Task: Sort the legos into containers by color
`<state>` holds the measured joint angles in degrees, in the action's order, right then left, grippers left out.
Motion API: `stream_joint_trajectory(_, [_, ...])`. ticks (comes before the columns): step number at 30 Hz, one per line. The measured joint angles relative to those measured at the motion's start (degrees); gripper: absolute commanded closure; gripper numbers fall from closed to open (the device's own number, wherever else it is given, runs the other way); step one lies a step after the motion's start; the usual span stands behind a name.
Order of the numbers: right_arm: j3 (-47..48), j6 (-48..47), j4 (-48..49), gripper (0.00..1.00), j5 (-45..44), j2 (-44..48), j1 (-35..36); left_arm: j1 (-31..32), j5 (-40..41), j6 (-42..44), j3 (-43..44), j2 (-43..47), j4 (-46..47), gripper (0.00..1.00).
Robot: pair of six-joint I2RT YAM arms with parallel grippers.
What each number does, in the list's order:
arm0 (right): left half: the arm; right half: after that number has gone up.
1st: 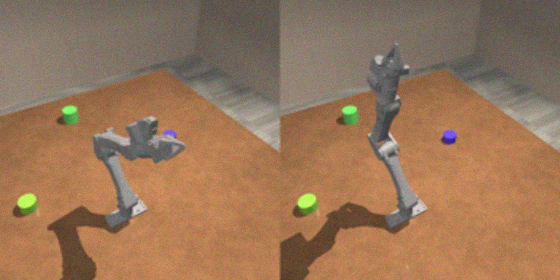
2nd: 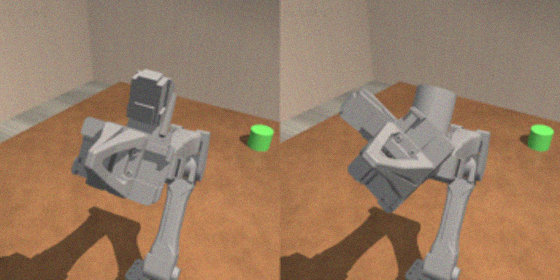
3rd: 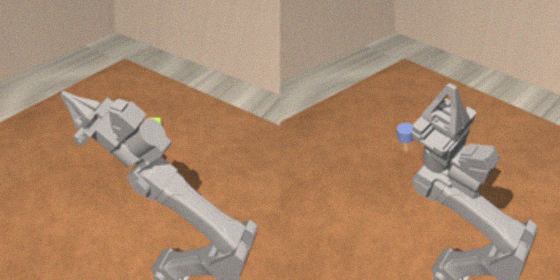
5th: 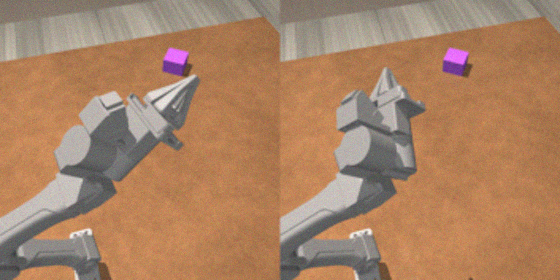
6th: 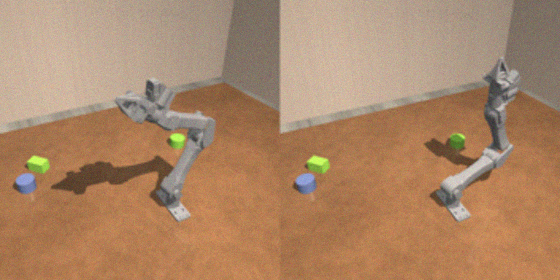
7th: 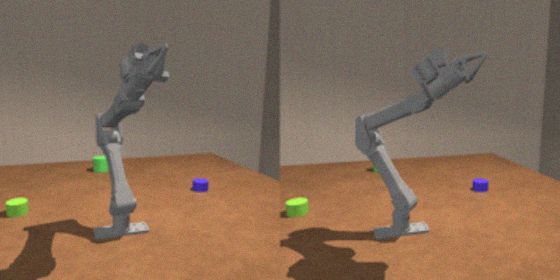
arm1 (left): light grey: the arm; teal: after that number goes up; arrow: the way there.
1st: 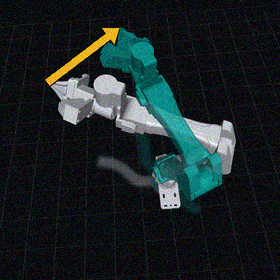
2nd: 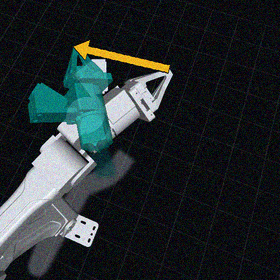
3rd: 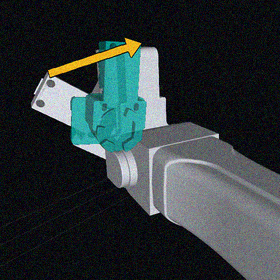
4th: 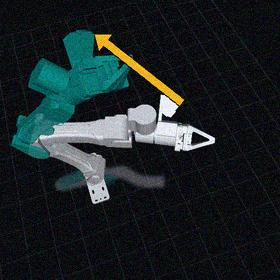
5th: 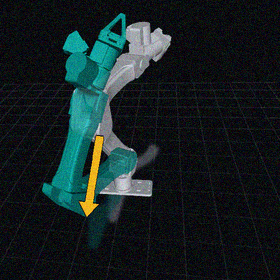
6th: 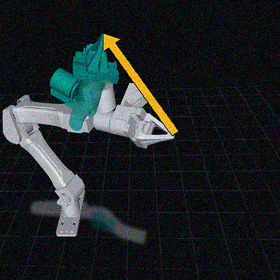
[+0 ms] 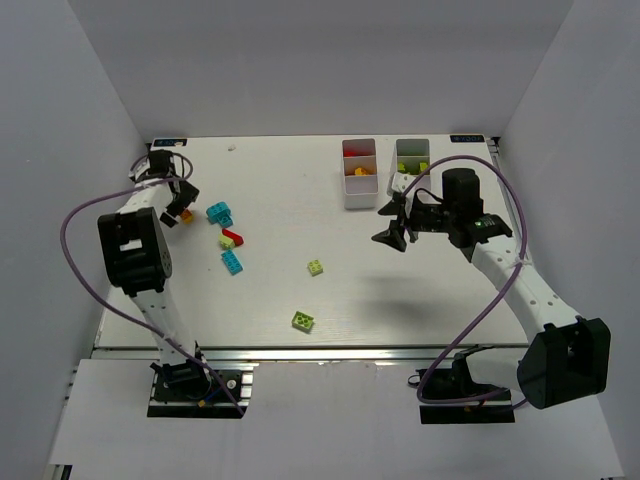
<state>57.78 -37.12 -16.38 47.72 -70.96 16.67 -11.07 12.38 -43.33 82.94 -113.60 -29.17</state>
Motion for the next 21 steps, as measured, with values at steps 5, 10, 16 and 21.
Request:
stream_joint_trajectory(5, [-1.03,1.14,1.4,0.3,0.0,0.22,0.0,0.0,2.82,2.73,8.35,-7.28,-3.67,0.19])
stream_joint_trajectory(10, [-1.44,2.08,2.14,0.3,-0.04,0.33,0.0,0.0,3.28,4.57,10.34,-8.98,-6.54,0.23])
stream_joint_trajectory(16, [-1.44,2.45,3.13,0.3,-0.46,0.48,0.0,0.0,2.51,5.84,10.1,-8.98,-6.86,0.32])
stream_joint_trajectory(21, [-1.44,2.47,3.28,0.31,-0.79,0.74,0.0,0.04,0.79,6.71,9.79,-9.01,-7.19,0.49])
